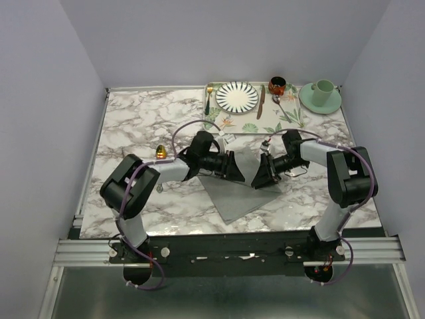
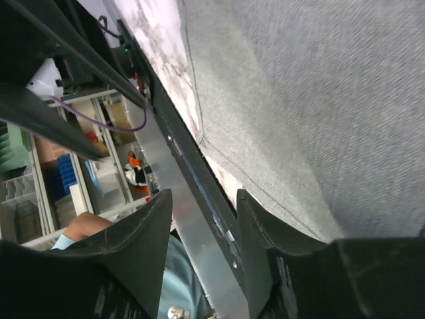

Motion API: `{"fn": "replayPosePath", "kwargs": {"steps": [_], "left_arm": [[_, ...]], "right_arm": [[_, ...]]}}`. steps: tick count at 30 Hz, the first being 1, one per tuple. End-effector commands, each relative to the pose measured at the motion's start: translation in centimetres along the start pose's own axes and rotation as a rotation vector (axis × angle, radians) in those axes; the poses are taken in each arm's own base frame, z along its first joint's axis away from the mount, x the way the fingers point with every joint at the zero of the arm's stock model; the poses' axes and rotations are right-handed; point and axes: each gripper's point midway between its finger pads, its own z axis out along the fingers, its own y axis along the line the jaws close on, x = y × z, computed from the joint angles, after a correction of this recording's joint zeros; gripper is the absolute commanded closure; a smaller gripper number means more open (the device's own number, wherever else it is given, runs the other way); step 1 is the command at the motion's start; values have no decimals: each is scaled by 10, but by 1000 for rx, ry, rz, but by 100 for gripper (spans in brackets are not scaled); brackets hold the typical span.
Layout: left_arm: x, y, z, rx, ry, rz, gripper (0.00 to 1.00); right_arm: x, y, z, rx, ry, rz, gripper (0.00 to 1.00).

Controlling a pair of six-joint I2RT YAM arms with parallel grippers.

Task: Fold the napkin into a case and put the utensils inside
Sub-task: Smooth out the upper triangle-folded napkin at the center of the board.

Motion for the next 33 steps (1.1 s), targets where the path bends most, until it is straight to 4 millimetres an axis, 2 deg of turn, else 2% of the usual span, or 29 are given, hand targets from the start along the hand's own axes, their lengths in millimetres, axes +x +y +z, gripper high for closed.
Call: {"fn": "replayPosePath", "kwargs": {"steps": [1, 4, 9, 13, 17, 22, 27, 33], "left_arm": [[8, 21, 25, -39, 31, -60, 60], [15, 48, 30, -97, 52, -113, 66], [26, 103, 22, -181, 38, -292, 71], [32, 124, 10, -181, 37, -349, 71], [34, 125, -1, -127, 25, -392, 66], [31, 116, -18, -62, -14, -396, 60], [19, 113, -40, -48, -71, -386, 59], [2, 91, -57, -4, -107, -340, 61]], "right_arm": [[-16, -17, -1, 74, -15, -20, 53], [-13, -37, 3, 125, 8, 16, 57], [-2, -71, 9, 204, 56, 116, 67], [6, -85, 11, 252, 80, 153, 75], [8, -93, 10, 290, 91, 164, 81], [7, -97, 9, 311, 100, 173, 84], [9, -98, 10, 309, 111, 188, 84], [3, -91, 9, 285, 102, 177, 85]]}}
